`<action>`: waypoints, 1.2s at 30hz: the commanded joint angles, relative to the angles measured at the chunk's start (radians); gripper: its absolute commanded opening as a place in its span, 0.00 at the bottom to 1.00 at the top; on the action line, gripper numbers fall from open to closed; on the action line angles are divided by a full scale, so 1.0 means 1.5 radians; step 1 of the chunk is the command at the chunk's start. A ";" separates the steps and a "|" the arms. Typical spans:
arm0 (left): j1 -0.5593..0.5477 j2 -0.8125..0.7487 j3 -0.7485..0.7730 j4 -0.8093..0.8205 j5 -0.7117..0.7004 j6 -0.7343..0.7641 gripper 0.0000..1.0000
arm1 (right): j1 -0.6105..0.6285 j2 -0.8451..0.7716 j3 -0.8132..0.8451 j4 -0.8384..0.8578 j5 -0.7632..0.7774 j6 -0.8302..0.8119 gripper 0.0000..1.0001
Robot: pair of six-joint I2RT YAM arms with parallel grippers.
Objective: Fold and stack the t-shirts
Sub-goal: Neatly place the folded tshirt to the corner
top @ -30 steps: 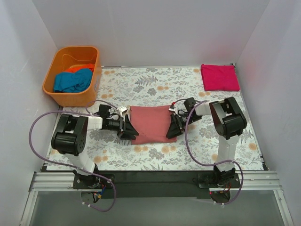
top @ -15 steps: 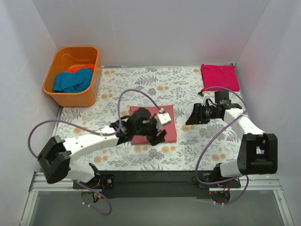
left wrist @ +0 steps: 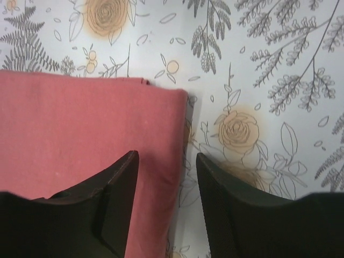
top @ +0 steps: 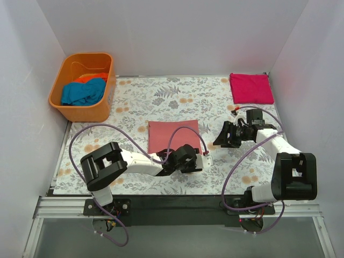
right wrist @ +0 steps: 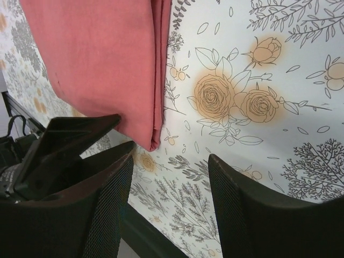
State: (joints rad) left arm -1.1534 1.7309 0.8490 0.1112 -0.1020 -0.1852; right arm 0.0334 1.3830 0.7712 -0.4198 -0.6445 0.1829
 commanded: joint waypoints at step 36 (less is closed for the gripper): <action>0.067 -0.033 0.104 0.015 0.155 -0.118 0.00 | 0.167 0.218 -0.182 0.739 0.111 0.559 0.70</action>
State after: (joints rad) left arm -1.0618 1.6943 0.9657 0.1238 0.1020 -0.3302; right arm 0.2619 1.6932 0.5156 0.6186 -0.6060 0.9836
